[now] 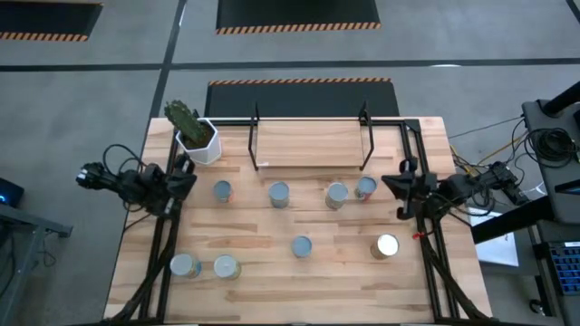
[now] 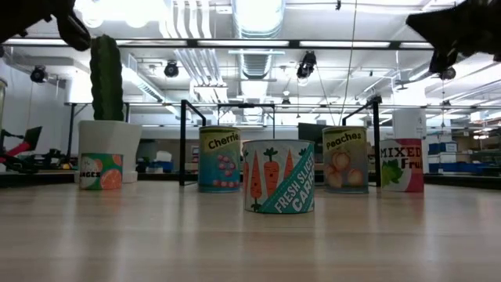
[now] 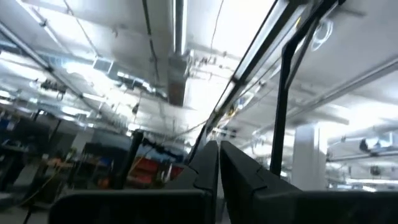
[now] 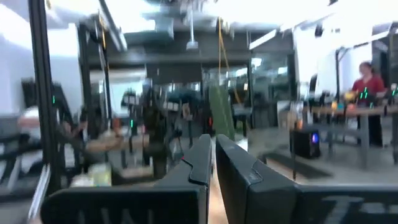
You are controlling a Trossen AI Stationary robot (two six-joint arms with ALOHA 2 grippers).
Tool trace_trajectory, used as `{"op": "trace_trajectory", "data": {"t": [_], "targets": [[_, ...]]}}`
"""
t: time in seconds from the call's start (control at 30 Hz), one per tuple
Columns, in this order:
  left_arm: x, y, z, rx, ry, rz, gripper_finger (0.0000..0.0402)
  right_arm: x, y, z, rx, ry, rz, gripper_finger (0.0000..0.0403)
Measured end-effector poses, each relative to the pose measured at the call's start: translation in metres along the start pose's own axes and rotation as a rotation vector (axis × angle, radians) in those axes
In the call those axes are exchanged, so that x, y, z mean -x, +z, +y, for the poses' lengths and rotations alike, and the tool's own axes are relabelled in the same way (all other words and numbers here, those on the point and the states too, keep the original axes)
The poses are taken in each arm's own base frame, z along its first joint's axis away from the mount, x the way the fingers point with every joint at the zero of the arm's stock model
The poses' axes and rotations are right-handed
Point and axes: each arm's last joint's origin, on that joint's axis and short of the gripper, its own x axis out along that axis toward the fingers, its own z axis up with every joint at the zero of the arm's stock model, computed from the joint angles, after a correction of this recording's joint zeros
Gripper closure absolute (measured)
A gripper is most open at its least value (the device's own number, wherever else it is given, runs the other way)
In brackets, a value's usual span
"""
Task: Pick and place cans onto a shelf
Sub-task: Put the canned cherries on the shelf
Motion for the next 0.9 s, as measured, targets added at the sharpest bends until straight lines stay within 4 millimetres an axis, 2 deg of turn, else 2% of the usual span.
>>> {"op": "trace_trajectory", "data": {"t": [0.2,0.47,0.7,0.9], "targets": [[-0.015,0.0,-0.006,0.035,-0.021,0.02,0.0402,0.0,0.011,-0.002,0.058,-0.021,-0.096,0.039],[-0.07,0.008,-0.024,0.02,-0.013,0.139,0.0402,0.004,0.028,-0.005,0.09,-0.036,-0.263,0.039],[-0.116,-0.005,-0.039,-0.011,0.031,0.436,0.0402,0.002,0.041,-0.005,0.126,-0.021,-0.307,0.039],[-0.144,-0.025,-0.047,-0.025,0.048,0.541,0.0402,-0.01,0.062,-0.002,0.15,-0.019,-0.297,0.039]]}}
